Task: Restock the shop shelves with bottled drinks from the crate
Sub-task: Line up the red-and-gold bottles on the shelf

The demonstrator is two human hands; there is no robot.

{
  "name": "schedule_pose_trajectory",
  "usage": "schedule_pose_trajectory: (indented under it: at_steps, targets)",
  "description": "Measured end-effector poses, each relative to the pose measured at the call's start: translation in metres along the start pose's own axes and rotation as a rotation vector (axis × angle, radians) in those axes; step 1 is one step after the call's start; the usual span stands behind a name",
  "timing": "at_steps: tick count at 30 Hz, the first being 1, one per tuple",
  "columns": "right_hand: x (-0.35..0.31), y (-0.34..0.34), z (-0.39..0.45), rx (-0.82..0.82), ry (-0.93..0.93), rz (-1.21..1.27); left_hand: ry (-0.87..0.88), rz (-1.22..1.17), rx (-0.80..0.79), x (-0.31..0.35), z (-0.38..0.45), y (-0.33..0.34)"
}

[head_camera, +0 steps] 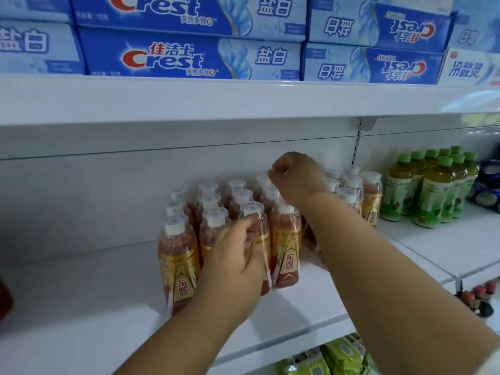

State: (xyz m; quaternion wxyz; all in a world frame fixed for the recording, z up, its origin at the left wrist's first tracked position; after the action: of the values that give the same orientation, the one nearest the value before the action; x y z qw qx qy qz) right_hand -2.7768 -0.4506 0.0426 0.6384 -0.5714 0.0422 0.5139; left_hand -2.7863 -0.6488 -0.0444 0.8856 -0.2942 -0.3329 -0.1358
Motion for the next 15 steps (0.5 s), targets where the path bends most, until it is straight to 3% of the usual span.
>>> schedule_pose_trajectory:
  at_steps: [4, 15]
  targets:
    - [0.005, 0.021, 0.042, -0.154, 0.043, -0.427, -0.010, 0.014, -0.039, -0.007, -0.007, -0.003]
    - [-0.007, 0.030, 0.048, -0.241, -0.019, -0.550, -0.011, 0.029, -0.093, -0.013, -0.009, -0.003]
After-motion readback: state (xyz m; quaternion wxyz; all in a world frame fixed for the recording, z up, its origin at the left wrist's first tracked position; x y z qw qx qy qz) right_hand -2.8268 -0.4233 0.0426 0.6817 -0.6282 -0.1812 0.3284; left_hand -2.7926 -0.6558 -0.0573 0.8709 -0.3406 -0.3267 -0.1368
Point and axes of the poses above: each hand's wrist, its own z-axis towards the middle knuckle, its own y-axis out of the palm, x = y × z, the point moved 2 cm from there along z, towards the middle knuckle, and after that the axes turned 12 degrees about y, right-handed, at the moved point
